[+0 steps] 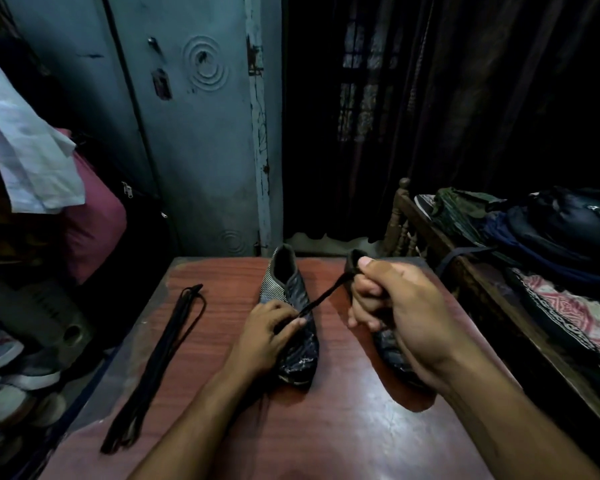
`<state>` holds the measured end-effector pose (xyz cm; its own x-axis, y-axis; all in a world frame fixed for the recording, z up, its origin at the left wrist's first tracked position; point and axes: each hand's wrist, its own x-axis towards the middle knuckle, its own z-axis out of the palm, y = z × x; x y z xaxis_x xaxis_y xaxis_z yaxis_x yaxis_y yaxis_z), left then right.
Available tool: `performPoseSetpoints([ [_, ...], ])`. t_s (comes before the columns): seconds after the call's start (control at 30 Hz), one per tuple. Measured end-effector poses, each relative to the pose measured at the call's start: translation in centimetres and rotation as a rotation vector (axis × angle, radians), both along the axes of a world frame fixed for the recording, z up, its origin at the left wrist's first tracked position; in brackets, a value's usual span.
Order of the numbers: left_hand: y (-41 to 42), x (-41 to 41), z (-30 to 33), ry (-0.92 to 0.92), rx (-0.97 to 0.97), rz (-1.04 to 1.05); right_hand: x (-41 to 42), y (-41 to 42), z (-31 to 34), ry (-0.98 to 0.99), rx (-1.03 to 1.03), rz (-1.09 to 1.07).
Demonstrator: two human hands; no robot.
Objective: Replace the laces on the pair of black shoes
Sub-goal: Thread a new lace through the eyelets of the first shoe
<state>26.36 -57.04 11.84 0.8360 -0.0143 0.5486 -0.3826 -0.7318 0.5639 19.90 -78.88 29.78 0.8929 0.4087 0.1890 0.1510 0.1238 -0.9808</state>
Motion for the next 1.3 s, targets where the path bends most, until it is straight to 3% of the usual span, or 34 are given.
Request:
performPoseSetpoints([
  [0.13,-0.4,0.3,-1.3,-0.041,0.048,0.044,-0.3,1.4,-0.5,-0.027,-0.009,0.031],
  [0.33,-0.8,-0.1,-1.1,-0.063,0.09,0.044,0.2,2.8,-1.1,-0.004,0.19,0.051],
  [0.5,-0.4,0.1,-1.4,-0.039,0.065,0.01,-0.1,3.1,-1.5,-0.108,0.09,0.111],
  [0.6,-0.6,-0.1,-1.3,-0.06,0.08,0.048,0.5,2.5,-1.2,-0.067,0.131,0.036],
  [0.73,-0.5,-0.1,-1.2,-0.032,0.08,0.045,0.2,2.8,-1.3,-0.114,0.071,0.087],
  [1.07,-0.5,-0.6,-0.8,-0.044,0.115,0.038,0.0,4.0,-1.1,-0.069,0.145,0.103],
  [1.17,-0.8,-0.8,-0.4,0.019,-0.012,0.028,-0.3,5.2,-1.1,-0.113,0.086,0.13],
  [1.3,-0.7,-0.8,-0.5,-0.056,0.049,0.017,-0.3,5.0,-1.0,-0.126,0.087,0.116],
])
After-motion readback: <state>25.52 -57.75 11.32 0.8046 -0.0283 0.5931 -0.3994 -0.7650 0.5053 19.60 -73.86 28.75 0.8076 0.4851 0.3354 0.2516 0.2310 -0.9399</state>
